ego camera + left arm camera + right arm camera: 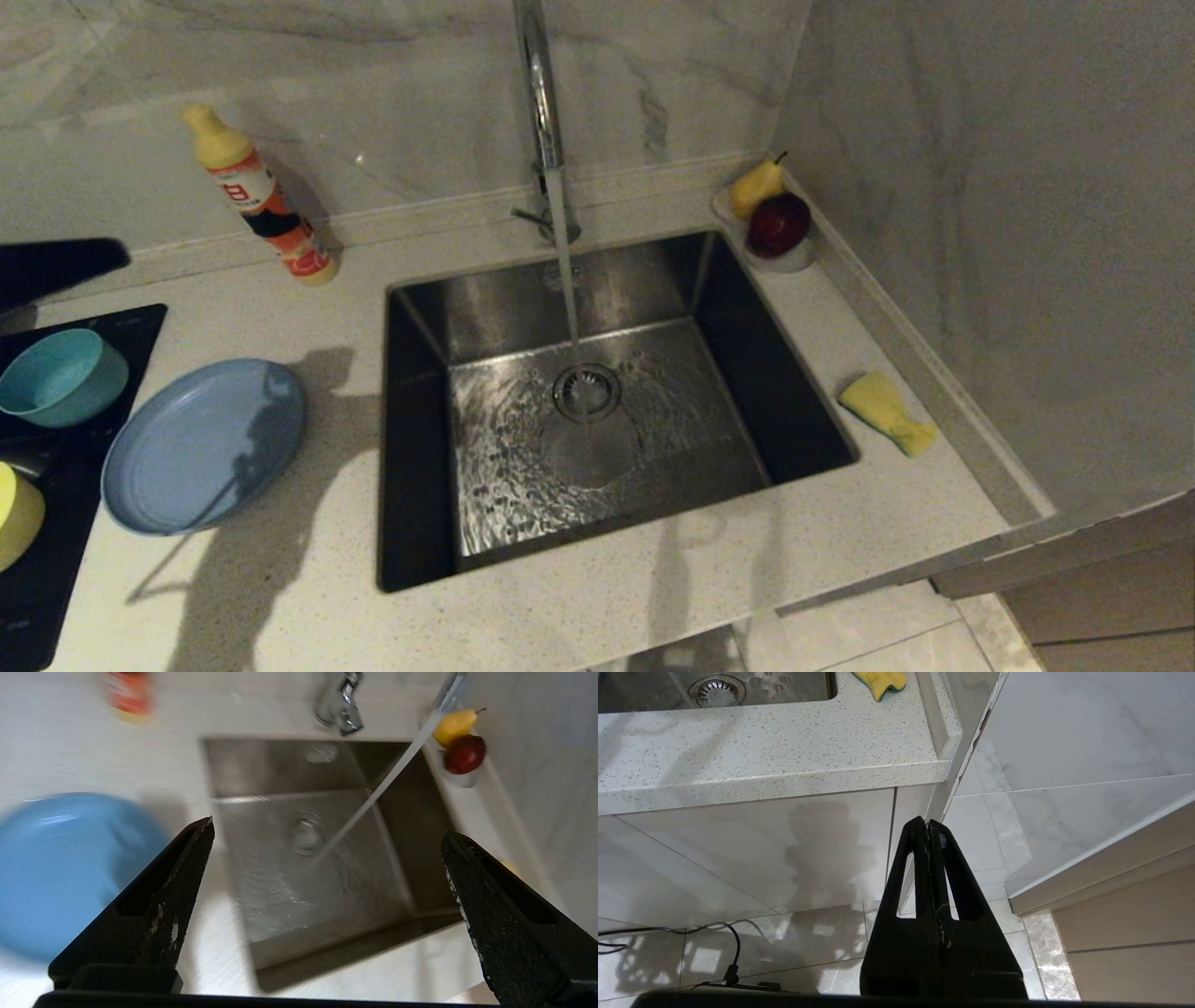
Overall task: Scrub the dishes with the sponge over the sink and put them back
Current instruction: Turn off the faucet
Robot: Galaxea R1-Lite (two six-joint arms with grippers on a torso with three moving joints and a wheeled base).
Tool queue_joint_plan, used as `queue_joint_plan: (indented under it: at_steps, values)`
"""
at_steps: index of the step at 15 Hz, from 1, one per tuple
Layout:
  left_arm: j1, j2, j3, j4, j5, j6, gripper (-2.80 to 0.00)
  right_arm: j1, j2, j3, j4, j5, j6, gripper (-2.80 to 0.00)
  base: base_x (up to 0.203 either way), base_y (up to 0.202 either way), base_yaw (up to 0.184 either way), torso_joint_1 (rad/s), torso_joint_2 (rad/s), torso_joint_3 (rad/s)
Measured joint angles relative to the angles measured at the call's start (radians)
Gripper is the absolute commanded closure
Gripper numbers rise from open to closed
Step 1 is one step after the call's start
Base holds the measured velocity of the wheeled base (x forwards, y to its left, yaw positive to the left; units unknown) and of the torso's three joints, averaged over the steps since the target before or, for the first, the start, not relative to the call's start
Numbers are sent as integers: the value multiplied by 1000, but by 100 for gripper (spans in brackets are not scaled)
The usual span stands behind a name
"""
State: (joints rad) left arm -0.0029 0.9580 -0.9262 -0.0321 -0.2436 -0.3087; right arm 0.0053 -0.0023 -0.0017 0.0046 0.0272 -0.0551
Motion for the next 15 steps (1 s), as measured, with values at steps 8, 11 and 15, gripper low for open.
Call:
queue_joint_plan:
  at_steps: [8, 11, 15]
  values:
    - [-142, 672, -394, -43, -71, -202, -280, 0, 0, 0, 0, 0, 0, 0, 0, 0, 0, 0, 0, 0]
    - [-173, 772, -485, -41, -63, -249, -280, 0, 0, 0, 0, 0, 0, 0, 0, 0, 0, 0, 0, 0]
    - [-177, 799, -498, -47, -62, -257, 0, 0, 0, 0, 0, 0, 0, 0, 0, 0, 0, 0, 0, 0]
